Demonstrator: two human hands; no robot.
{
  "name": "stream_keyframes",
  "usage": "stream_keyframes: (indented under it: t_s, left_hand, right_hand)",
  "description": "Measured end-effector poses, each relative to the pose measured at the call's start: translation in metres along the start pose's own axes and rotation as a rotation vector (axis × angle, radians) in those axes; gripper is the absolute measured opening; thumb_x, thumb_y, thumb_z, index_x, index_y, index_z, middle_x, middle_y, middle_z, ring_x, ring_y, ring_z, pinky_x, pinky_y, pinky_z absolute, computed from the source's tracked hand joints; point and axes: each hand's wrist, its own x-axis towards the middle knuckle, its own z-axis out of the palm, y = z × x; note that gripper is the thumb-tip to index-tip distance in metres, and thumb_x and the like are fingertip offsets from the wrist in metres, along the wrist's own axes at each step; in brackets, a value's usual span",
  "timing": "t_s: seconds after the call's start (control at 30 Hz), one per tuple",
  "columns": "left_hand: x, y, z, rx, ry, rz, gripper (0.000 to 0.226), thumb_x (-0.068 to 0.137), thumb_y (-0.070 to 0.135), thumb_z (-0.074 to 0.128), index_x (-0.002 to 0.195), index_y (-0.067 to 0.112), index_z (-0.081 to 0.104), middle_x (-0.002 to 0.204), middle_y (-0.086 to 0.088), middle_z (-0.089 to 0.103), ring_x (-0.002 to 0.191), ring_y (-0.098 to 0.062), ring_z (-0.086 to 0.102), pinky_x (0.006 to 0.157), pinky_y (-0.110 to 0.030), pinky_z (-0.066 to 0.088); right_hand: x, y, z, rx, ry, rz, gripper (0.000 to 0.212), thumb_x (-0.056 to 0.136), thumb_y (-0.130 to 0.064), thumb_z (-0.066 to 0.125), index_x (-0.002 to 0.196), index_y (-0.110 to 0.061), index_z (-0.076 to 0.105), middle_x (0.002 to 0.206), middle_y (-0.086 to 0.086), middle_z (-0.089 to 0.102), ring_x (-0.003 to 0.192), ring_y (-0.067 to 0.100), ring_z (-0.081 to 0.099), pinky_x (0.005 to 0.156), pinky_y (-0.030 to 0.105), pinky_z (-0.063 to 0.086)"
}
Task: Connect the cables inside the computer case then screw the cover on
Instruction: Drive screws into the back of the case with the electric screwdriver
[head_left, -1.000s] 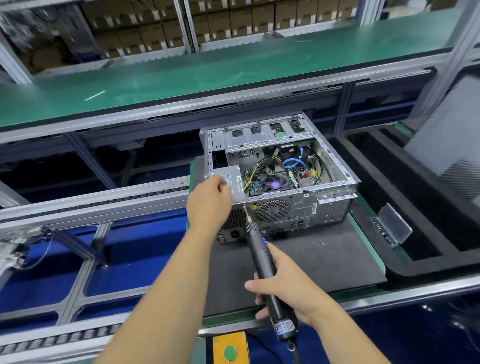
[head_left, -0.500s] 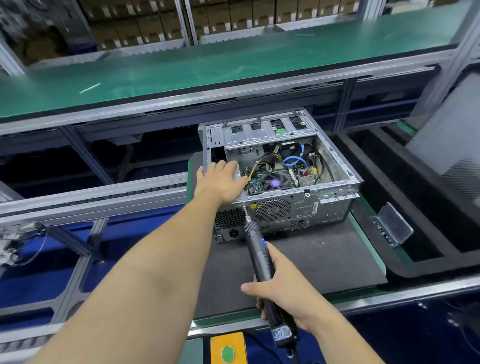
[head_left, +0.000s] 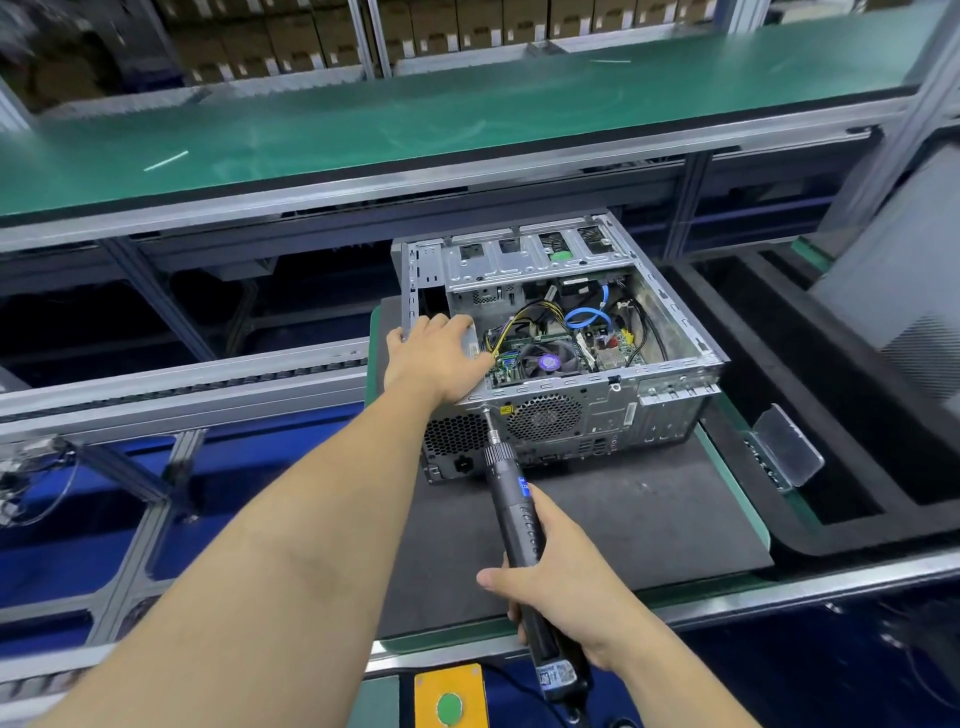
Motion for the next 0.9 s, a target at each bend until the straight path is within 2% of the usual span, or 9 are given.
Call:
stream_keyframes:
  t_s: [0.1, 0.17, 0.23, 0.33, 0.47, 0.6, 0.73, 0.9]
  left_hand:
    - [-0.001, 0.0, 0.0, -0.004, 0.006, 0.001, 0.07, 0.081, 0.067, 0.032, 0.143, 0.035, 0.039, 0.142, 0.004, 0.048, 0.134, -0.021, 0.037, 0.114, -0.057, 0.018]
    - [-0.001, 0.0, 0.0, -0.005, 0.004, 0.0, 0.07, 0.08, 0.067, 0.031, 0.143, 0.035, 0.039, 0.142, 0.005, 0.048, 0.135, -0.02, 0.037, 0.114, -0.057, 0.018]
    - [-0.001, 0.0, -0.001, -0.007, 0.007, -0.003, 0.071, 0.08, 0.066, 0.031, 0.143, 0.036, 0.039, 0.142, 0.005, 0.048, 0.135, -0.02, 0.037, 0.114, -0.056, 0.018]
    - [-0.001, 0.0, -0.001, -0.017, 0.011, -0.008, 0.07, 0.08, 0.066, 0.032, 0.142, 0.035, 0.041, 0.139, 0.005, 0.049, 0.133, -0.02, 0.038, 0.113, -0.055, 0.019]
    - [-0.002, 0.001, 0.0, -0.021, 0.019, -0.005, 0.07, 0.079, 0.067, 0.031, 0.14, 0.036, 0.043, 0.136, 0.006, 0.051, 0.13, -0.019, 0.04, 0.112, -0.055, 0.02]
    - [-0.002, 0.0, 0.0, -0.01, 0.016, -0.006, 0.07, 0.08, 0.067, 0.03, 0.141, 0.035, 0.042, 0.136, 0.006, 0.051, 0.13, -0.019, 0.04, 0.113, -0.055, 0.02]
    - [-0.002, 0.001, 0.001, 0.006, -0.003, 0.0, 0.071, 0.079, 0.068, 0.026, 0.141, 0.034, 0.039, 0.141, 0.004, 0.047, 0.134, -0.02, 0.037, 0.114, -0.056, 0.017]
    - [-0.002, 0.0, 0.001, 0.001, -0.048, -0.002, 0.071, 0.083, 0.066, 0.025, 0.146, 0.034, 0.033, 0.159, -0.004, 0.029, 0.148, -0.021, 0.022, 0.12, -0.055, 0.007]
  right_hand:
    - [-0.001, -0.003, 0.002, 0.048, -0.017, 0.027, 0.077, 0.073, -0.016, 0.084, 0.128, -0.054, 0.047, 0.086, 0.006, 0.064, 0.058, 0.019, 0.062, 0.052, 0.034, 0.055]
    - [-0.001, -0.004, 0.001, 0.059, -0.017, 0.047, 0.077, 0.075, -0.015, 0.082, 0.131, -0.053, 0.045, 0.088, 0.01, 0.062, 0.056, 0.023, 0.06, 0.051, 0.037, 0.056]
    - [-0.001, -0.005, 0.001, 0.07, -0.013, 0.054, 0.075, 0.076, -0.015, 0.081, 0.129, -0.056, 0.046, 0.087, 0.011, 0.061, 0.055, 0.023, 0.059, 0.051, 0.037, 0.056]
    - [-0.002, -0.008, 0.0, 0.094, -0.018, 0.049, 0.066, 0.076, -0.015, 0.081, 0.114, -0.062, 0.052, 0.083, 0.011, 0.06, 0.055, 0.024, 0.059, 0.052, 0.038, 0.056]
    - [-0.004, -0.015, -0.004, 0.154, -0.043, 0.062, 0.06, 0.075, -0.013, 0.081, 0.106, -0.059, 0.058, 0.078, 0.01, 0.059, 0.055, 0.026, 0.059, 0.052, 0.039, 0.054]
    - [-0.007, -0.023, -0.003, 0.191, -0.046, 0.082, 0.059, 0.068, -0.014, 0.084, 0.109, -0.05, 0.059, 0.084, 0.012, 0.058, 0.055, 0.026, 0.058, 0.051, 0.037, 0.054]
    - [-0.009, -0.026, 0.005, 0.104, 0.003, 0.082, 0.067, 0.07, -0.013, 0.086, 0.12, -0.044, 0.054, 0.09, 0.01, 0.06, 0.055, 0.021, 0.058, 0.051, 0.033, 0.054]
    - [-0.011, -0.027, 0.006, 0.054, 0.017, 0.082, 0.067, 0.071, -0.016, 0.085, 0.121, -0.045, 0.051, 0.092, 0.009, 0.06, 0.056, 0.019, 0.06, 0.051, 0.03, 0.053]
